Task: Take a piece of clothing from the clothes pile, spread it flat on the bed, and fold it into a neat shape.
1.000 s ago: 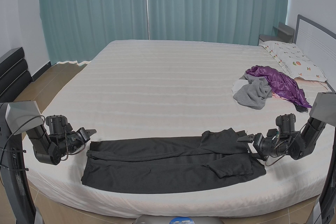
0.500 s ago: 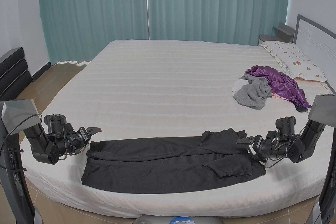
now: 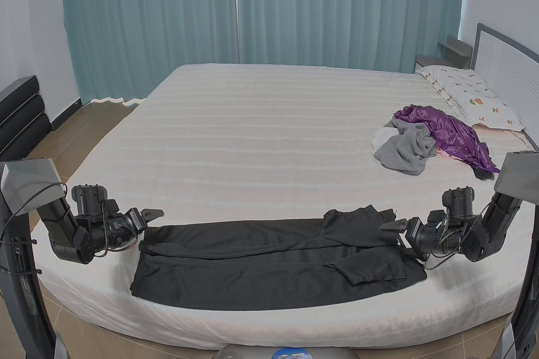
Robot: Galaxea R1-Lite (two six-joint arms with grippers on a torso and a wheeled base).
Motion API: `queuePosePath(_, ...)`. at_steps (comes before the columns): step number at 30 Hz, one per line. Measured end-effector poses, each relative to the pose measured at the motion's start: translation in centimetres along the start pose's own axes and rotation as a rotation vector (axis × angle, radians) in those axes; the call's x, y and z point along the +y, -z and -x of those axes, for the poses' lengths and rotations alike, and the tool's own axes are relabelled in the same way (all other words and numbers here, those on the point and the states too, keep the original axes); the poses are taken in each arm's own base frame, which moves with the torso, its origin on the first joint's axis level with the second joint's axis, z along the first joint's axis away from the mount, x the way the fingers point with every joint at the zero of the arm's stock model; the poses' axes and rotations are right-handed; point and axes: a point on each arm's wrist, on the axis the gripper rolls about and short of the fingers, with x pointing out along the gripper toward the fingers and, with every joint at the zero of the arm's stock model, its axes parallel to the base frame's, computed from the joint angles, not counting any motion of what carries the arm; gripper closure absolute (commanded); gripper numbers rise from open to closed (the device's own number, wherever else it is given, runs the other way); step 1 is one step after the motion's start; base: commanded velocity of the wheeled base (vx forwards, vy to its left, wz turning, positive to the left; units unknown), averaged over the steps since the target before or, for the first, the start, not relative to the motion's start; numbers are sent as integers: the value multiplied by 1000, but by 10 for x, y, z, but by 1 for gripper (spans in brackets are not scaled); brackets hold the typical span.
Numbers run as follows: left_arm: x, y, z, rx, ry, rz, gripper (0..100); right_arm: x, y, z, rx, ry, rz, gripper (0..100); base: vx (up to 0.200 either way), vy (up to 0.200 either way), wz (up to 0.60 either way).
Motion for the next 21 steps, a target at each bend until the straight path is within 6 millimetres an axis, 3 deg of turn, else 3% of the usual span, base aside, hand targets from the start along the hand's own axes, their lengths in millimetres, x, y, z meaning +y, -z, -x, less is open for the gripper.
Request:
queuePosePath(10,4,7,-11,18,-19,-6,0,0,0,0,1,0,0,0,0,0,0)
queuePosePath(11,5,7,-12,13,-23,-8,100,0,0,0,1,0,0,0,0,0,0)
queuePosePath(21,12,6,-16,0,-56,-22,100,0,1,0,2,1,2,0,0,0,0)
